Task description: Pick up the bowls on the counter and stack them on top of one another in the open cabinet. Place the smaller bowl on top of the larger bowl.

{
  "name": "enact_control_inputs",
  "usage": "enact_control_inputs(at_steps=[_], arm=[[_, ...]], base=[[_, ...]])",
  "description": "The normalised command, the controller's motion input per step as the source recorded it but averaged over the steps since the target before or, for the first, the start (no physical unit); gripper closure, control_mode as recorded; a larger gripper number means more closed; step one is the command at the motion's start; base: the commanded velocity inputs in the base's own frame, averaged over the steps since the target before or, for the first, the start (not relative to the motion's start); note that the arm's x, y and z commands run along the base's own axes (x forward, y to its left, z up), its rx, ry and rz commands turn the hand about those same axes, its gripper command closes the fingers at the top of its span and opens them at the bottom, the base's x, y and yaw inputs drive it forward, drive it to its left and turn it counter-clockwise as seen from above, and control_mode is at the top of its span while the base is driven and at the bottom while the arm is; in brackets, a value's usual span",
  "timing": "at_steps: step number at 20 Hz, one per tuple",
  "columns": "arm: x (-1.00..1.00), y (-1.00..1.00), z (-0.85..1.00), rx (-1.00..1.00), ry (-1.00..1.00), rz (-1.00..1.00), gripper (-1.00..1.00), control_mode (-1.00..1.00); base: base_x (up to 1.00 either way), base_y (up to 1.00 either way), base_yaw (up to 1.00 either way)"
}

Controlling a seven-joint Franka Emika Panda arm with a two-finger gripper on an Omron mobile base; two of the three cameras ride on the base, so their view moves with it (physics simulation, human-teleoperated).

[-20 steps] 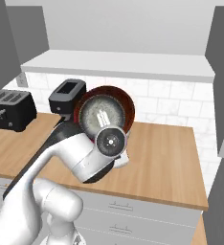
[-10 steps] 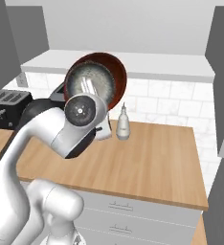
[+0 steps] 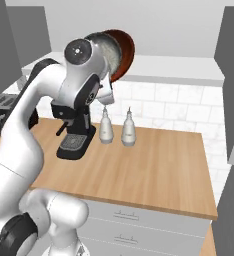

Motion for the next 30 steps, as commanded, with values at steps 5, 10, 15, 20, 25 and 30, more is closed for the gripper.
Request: enact_control_inputs(at_steps=[5, 10, 15, 20, 25, 30], arm=[[0.96, 0.17, 0.02, 0.0, 0.09, -0.06, 1.0, -1.0], [1.0, 0.19, 0.0, 0.0, 0.04, -0.07, 1.0, -1.0], [1.0, 0.16, 0.0, 0.0, 0.01, -0.09, 1.0, -1.0], [0.56, 0.05, -0.02, -0.01, 0.0, -0.03, -1.0, -1.0], [-0.36, -0.01, 0.0, 0.0, -0.1, 0.0, -1.0, -1.0], [-1.0, -0.23, -0.19, 0.06, -0.22, -0.01, -1.0, -1.0]], base=[[0.0, 0.0, 0.0], [0.0, 0.0, 0.0], [0.0, 0.0, 0.0], [0.0, 0.0, 0.0], [0.0, 0.0, 0.0], [0.0, 0.0, 0.0]])
